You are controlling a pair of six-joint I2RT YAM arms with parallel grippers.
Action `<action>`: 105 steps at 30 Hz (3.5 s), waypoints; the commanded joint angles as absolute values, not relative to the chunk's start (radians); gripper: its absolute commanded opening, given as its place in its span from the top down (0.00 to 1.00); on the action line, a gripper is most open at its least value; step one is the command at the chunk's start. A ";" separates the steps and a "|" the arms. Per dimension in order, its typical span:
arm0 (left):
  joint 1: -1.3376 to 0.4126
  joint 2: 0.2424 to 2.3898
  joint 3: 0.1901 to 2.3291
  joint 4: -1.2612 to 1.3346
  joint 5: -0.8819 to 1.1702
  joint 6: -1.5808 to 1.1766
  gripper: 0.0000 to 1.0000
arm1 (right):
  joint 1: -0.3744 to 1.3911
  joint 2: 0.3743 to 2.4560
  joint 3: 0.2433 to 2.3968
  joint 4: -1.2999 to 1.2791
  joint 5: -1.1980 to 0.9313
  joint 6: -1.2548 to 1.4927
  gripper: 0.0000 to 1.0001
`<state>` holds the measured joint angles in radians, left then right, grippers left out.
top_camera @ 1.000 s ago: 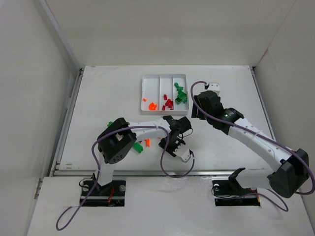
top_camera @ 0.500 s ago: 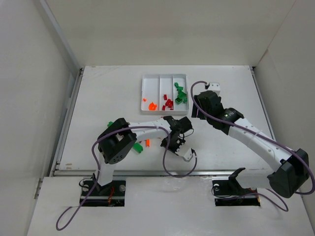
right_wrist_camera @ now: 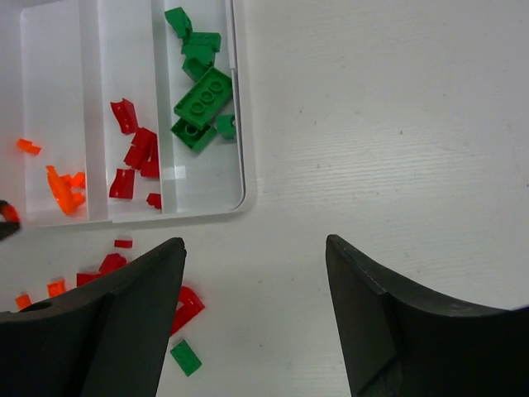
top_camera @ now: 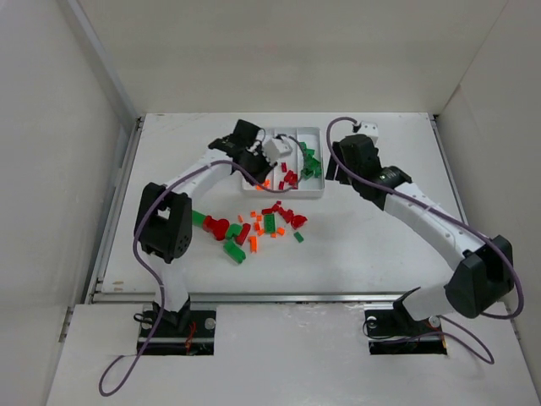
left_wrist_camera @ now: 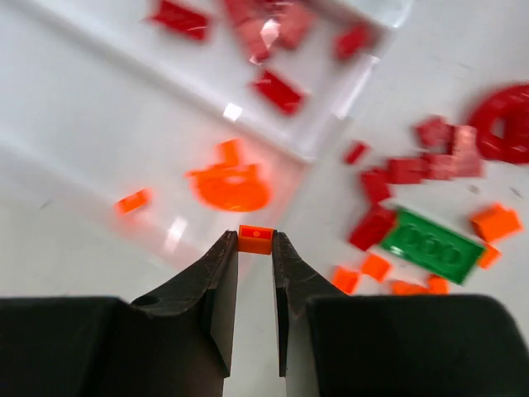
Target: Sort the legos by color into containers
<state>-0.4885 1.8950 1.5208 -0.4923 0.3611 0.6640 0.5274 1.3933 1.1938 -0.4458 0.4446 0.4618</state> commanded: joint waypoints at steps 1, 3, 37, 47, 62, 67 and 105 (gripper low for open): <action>-0.430 1.902 1.600 -0.396 0.316 0.445 1.00 | 0.506 1.474 1.285 -0.410 0.387 0.428 0.26; -0.407 1.948 1.657 -0.353 0.362 0.417 1.00 | 0.506 1.519 1.345 -0.410 0.374 0.403 0.26; -0.409 1.634 1.583 -0.409 0.095 0.286 0.00 | 0.590 1.511 1.370 -0.492 0.432 0.394 0.26; -0.773 1.451 1.128 -0.538 -0.104 0.396 0.22 | 0.638 1.367 1.217 -0.512 0.456 0.506 0.26; -0.813 1.554 1.017 -0.551 -0.048 0.210 0.39 | 0.692 1.261 1.140 -0.552 0.465 0.586 0.26; -0.853 1.565 1.006 -0.542 -0.021 0.241 0.50 | 0.692 1.252 1.131 -0.561 0.465 0.595 0.26; -0.798 1.714 1.051 -0.560 -0.144 0.236 1.00 | 0.692 1.322 1.198 -0.571 0.483 0.548 0.26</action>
